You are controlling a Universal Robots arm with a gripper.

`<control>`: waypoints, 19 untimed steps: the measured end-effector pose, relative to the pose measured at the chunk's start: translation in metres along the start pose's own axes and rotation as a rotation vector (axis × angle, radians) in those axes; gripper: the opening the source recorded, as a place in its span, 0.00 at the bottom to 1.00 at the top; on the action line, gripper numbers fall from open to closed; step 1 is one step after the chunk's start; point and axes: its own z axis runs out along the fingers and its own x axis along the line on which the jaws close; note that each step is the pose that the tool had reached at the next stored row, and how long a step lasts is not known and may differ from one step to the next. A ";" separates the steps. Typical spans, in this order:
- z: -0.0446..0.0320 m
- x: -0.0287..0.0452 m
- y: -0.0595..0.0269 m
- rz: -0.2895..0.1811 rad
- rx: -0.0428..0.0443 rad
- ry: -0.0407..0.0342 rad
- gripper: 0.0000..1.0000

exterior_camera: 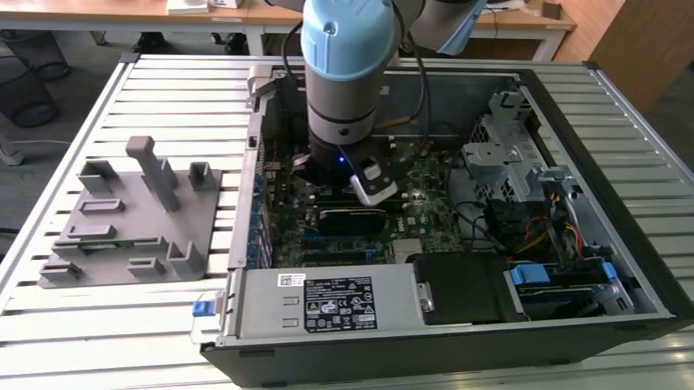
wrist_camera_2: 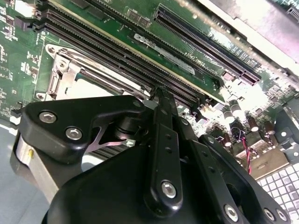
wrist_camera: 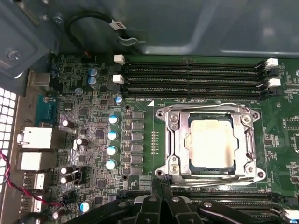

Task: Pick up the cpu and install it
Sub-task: 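Install the second cpu locking lever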

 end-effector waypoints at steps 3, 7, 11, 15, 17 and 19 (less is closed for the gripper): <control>0.0016 0.0010 -0.0003 0.000 -0.0040 -0.0001 0.11; 0.0036 0.0014 -0.0008 0.000 -0.0110 0.0004 0.11; 0.0052 0.0013 -0.0011 0.000 -0.0229 0.0001 0.11; 0.0057 0.0013 -0.0012 0.000 -0.0301 0.0002 0.11; 0.0059 0.0013 -0.0013 0.000 -0.0320 0.0000 0.11; 0.0060 0.0013 -0.0012 0.000 -0.0329 0.0000 0.11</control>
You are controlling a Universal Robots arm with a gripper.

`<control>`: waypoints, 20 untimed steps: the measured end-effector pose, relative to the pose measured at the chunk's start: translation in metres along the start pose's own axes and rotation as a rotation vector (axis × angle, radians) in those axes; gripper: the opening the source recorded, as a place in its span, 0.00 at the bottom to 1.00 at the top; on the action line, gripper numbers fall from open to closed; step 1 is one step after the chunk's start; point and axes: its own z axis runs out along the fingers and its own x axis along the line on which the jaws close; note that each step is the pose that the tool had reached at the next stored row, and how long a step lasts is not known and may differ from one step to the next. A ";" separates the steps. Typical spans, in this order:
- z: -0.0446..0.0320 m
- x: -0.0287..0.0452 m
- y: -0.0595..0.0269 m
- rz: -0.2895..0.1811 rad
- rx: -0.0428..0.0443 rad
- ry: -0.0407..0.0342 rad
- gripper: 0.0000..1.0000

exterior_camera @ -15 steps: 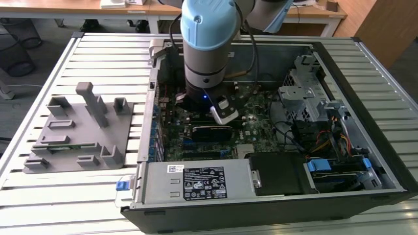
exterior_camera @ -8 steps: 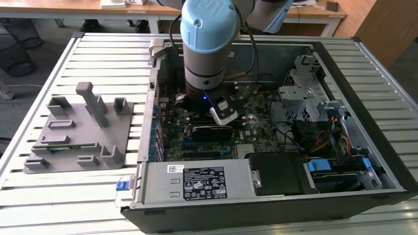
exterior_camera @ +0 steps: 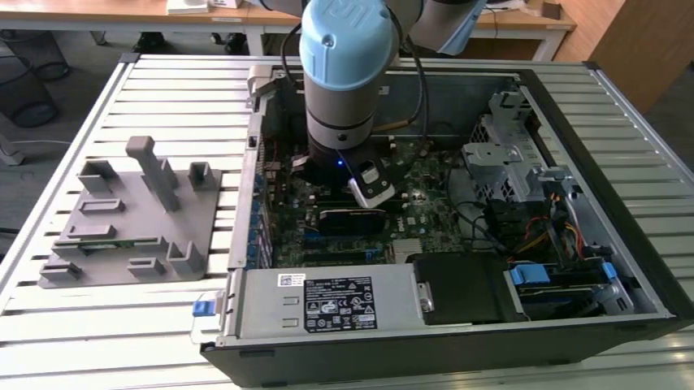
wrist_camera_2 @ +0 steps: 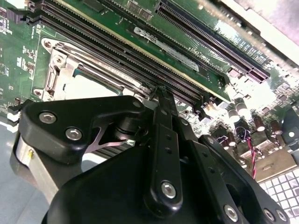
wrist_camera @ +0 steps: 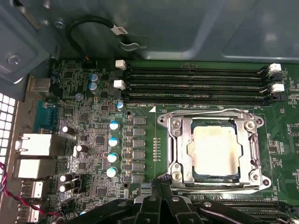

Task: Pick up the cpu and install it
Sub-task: 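Install the second cpu locking lever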

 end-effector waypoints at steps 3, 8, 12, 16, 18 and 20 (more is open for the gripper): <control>0.0001 0.0000 0.0000 0.000 -0.0011 0.0000 0.11; 0.0002 0.0002 0.0006 0.000 -0.0017 0.0000 0.11; 0.0005 0.0009 0.0015 0.000 -0.0029 -0.0001 0.11; 0.0007 0.0011 0.0026 0.000 -0.0043 0.0001 0.11; 0.0010 0.0011 0.0029 0.000 -0.0048 -0.0001 0.11; 0.0013 0.0011 0.0032 0.000 -0.0055 0.0001 0.11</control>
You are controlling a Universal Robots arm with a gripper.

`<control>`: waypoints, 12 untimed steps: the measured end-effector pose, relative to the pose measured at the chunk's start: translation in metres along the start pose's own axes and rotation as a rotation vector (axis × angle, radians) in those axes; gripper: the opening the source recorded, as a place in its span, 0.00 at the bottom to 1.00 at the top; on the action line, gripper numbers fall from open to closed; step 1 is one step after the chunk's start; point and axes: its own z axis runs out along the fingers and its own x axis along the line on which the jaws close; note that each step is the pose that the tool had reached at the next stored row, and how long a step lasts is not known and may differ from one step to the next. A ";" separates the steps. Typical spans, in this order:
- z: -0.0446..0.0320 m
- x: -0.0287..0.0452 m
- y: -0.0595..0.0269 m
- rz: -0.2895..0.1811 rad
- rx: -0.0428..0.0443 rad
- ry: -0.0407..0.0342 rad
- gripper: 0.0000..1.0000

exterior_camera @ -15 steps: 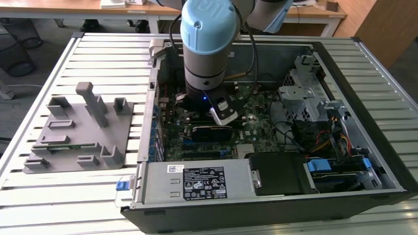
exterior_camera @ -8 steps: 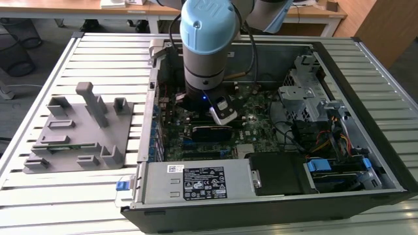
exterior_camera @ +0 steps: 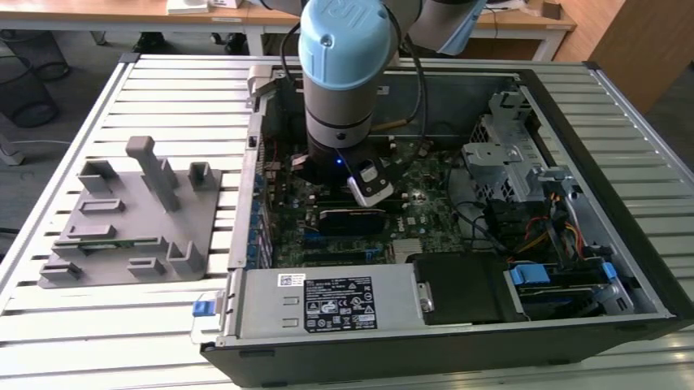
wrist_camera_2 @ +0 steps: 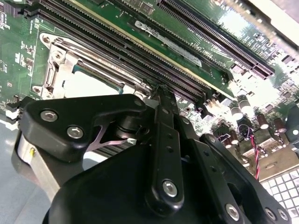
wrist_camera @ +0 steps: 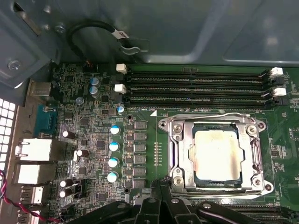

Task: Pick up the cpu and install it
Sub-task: 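Install the second cpu locking lever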

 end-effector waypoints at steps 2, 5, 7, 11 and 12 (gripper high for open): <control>0.0002 0.0000 0.0002 0.000 -0.0015 0.0002 0.11; 0.0007 0.0000 0.0003 0.000 -0.0033 -0.0001 0.11; 0.0007 0.0000 0.0003 0.000 -0.0033 0.0000 0.11; 0.0007 0.0001 0.0003 0.000 -0.0032 0.0000 0.11; 0.0006 0.0001 0.0003 0.000 -0.0033 -0.0001 0.11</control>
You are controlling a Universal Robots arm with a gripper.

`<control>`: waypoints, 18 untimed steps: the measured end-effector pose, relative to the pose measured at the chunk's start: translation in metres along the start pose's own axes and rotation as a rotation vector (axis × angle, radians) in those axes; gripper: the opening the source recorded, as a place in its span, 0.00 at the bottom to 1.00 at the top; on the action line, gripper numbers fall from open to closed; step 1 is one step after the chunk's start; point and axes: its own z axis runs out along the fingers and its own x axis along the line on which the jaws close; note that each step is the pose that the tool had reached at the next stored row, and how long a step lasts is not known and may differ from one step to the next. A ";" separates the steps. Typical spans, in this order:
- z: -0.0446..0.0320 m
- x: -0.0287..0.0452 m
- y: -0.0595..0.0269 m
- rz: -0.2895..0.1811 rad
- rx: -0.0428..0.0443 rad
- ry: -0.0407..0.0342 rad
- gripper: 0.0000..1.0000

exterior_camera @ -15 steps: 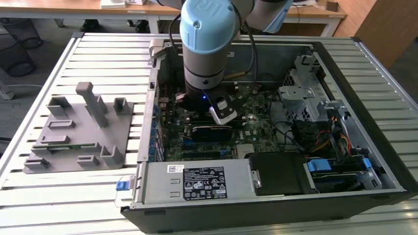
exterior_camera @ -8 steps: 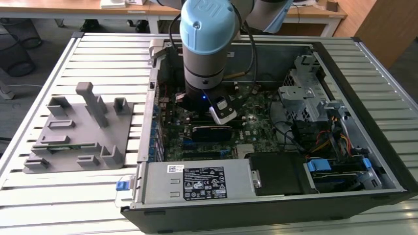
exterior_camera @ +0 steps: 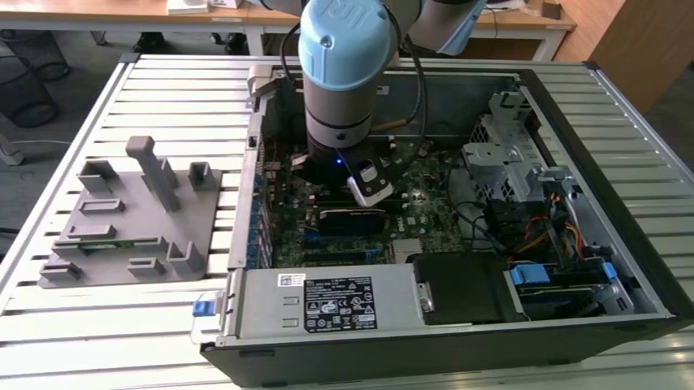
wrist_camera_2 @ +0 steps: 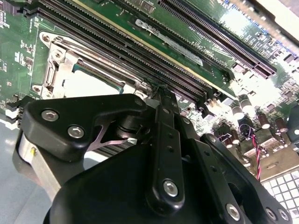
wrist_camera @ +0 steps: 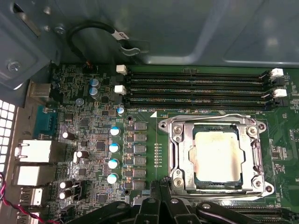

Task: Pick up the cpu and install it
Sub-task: 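Install the second cpu locking lever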

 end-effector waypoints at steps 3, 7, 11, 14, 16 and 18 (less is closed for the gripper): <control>-0.0008 0.0000 0.0002 0.000 0.0005 0.0000 0.11; -0.0037 0.0002 0.0010 0.000 0.0003 0.0000 0.11; -0.0078 0.0003 0.0020 0.000 0.0006 0.0001 0.11; -0.0095 0.0003 0.0026 0.000 0.0003 -0.0001 0.11; -0.0100 0.0003 0.0026 0.000 0.0005 0.0000 0.11; -0.0112 0.0003 0.0028 0.000 0.0008 0.0001 0.11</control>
